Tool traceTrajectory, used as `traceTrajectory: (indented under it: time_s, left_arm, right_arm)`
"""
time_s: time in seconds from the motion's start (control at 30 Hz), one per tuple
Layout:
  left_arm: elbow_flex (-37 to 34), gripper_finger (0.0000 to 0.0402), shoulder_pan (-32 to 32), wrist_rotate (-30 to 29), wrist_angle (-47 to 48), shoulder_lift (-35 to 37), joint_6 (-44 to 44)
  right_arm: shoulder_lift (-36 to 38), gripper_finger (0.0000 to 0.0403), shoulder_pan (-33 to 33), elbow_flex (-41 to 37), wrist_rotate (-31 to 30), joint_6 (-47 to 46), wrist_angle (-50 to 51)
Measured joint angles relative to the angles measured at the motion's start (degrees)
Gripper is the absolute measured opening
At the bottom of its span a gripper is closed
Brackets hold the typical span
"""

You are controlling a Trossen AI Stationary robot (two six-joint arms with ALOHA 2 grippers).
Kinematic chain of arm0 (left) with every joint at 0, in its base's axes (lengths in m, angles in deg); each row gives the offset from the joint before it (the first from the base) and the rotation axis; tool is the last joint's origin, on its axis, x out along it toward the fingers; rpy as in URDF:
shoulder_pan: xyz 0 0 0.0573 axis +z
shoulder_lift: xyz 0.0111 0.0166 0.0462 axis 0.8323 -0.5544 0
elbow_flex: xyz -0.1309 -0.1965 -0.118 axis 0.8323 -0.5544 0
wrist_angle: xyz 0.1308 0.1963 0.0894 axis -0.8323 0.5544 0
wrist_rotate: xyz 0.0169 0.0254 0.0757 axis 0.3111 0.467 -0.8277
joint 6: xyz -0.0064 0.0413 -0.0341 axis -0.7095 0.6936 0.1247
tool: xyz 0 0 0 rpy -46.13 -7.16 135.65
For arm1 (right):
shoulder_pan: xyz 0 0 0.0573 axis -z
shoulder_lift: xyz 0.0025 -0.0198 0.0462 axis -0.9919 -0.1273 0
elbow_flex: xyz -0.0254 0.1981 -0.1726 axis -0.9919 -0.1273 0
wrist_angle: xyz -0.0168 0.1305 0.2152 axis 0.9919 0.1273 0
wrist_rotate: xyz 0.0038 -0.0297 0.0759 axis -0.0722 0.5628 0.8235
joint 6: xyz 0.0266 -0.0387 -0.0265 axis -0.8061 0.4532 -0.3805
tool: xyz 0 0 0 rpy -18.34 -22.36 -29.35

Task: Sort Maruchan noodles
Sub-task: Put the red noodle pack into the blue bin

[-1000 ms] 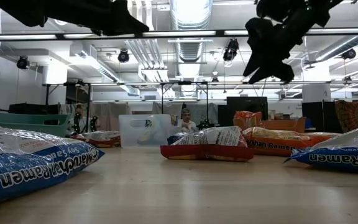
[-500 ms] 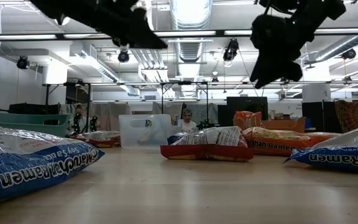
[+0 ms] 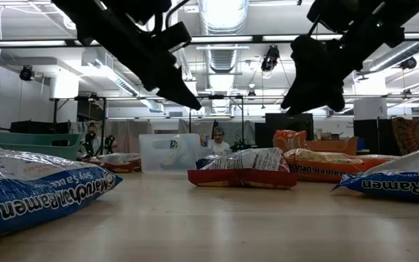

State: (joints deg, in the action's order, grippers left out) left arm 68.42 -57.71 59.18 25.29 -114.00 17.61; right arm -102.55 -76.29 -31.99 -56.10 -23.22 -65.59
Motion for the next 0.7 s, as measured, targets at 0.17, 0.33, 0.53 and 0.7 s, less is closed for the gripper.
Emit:
traceTrajectory:
  time_s: [0.17,0.33,0.53,0.7]
  left_arm:
    - [0.23,0.0078,-1.28,5.08,0.92,-0.27,-1.95]
    - [0.23,0.0078,-3.23,8.53,2.12,-0.04,-4.71]
    - [0.23,0.0088,-5.72,8.52,3.93,-0.01,-8.31]
    - [0.23,0.0115,-7.32,8.52,4.24,0.05,-11.51]
  right_arm:
    - [-3.48,0.0128,-0.33,-0.76,6.78,4.36,-0.62]
    - [-6.88,0.0128,-1.87,-0.64,11.69,12.17,-1.6]
    - [-8.98,0.0128,-4.43,2.24,11.68,19.67,-2.25]
    - [-10.03,0.0128,-6.79,5.57,11.28,25.32,-2.15]
